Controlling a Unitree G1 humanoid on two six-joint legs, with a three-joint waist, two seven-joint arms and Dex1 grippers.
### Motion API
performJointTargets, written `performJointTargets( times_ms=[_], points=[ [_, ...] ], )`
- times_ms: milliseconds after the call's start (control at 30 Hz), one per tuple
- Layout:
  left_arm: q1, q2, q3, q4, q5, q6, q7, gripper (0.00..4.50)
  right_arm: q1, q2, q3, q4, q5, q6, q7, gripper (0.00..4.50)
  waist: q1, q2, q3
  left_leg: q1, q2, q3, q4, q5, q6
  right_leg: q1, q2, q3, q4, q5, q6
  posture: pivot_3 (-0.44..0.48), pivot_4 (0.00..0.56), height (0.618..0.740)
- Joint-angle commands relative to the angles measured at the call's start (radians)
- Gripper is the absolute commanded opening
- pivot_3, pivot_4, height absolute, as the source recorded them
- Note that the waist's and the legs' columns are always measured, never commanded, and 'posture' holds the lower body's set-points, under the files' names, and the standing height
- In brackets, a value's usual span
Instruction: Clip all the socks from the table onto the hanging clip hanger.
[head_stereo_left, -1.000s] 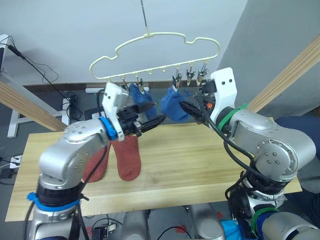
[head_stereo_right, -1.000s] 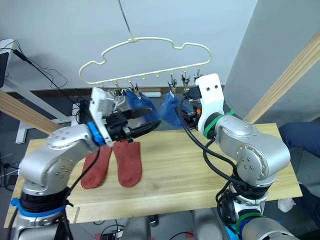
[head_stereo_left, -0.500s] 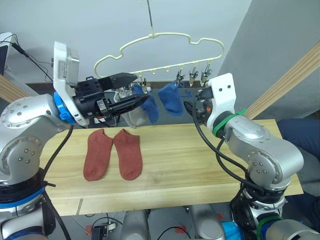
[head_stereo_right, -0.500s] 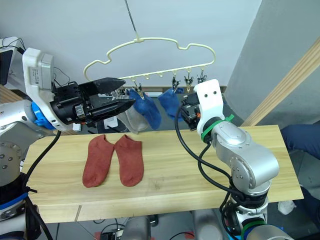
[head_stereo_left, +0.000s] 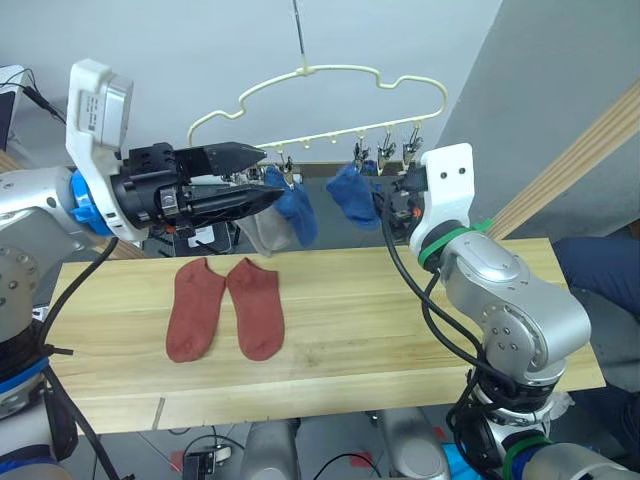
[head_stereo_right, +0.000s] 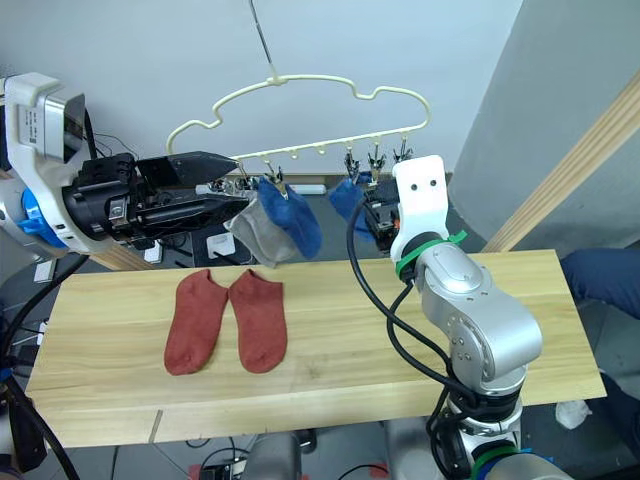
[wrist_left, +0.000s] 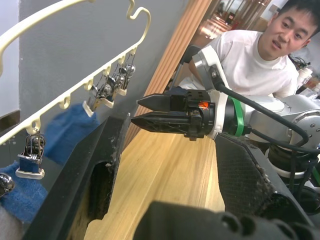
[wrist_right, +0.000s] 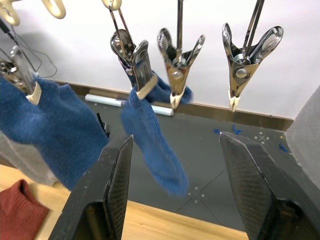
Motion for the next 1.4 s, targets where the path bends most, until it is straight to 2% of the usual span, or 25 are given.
performJointTargets(
  times_ms=[33,367,433,767,1400],
  points=[
    [-0.006,0.008,0.009,-0.017,0.006,-0.031,-0.005,3.12,-0.051,0.032,-0.001,0.004,-0.019,-0.044,-0.020,2.85,0.000,0.000,0.000,0.000,0.000,0.000,0.000,-0.001,0.001,0.000,0.000,0.000,0.001,0.000,0.000,-0.209,0.317,0.740],
    [0.002,0.009,0.004,-0.024,0.007,-0.034,0.003,3.12,-0.081,0.056,-0.006,0.044,-0.043,-0.072,-0.027,2.85,-0.001,0.000,0.000,0.001,0.000,-0.001,0.008,-0.001,0.002,0.000,0.000,0.000,0.010,0.000,0.000,-0.200,0.323,0.740],
    [0.006,0.011,0.009,-0.027,0.005,-0.033,0.006,3.14,-0.080,0.059,-0.006,0.043,-0.042,-0.069,-0.027,2.47,-0.001,0.000,0.000,0.001,0.000,-0.001,0.011,-0.001,0.002,0.000,0.001,0.000,0.013,0.000,0.000,-0.193,0.324,0.740],
    [0.003,0.008,0.007,-0.035,-0.004,-0.031,0.026,3.14,-0.083,0.071,-0.009,0.062,-0.038,-0.079,-0.022,2.47,0.000,0.000,0.000,0.001,0.000,-0.003,0.013,-0.001,0.002,0.000,0.001,0.000,0.014,0.000,0.000,-0.184,0.322,0.740],
    [0.001,0.017,0.014,-0.052,-0.025,-0.018,0.066,3.14,-0.119,0.037,-0.010,0.220,-0.063,-0.218,-0.012,2.47,0.002,0.000,0.000,0.000,0.000,-0.003,0.013,-0.001,0.002,0.000,0.001,-0.001,0.015,0.000,0.000,-0.145,0.322,0.740]
  ],
)
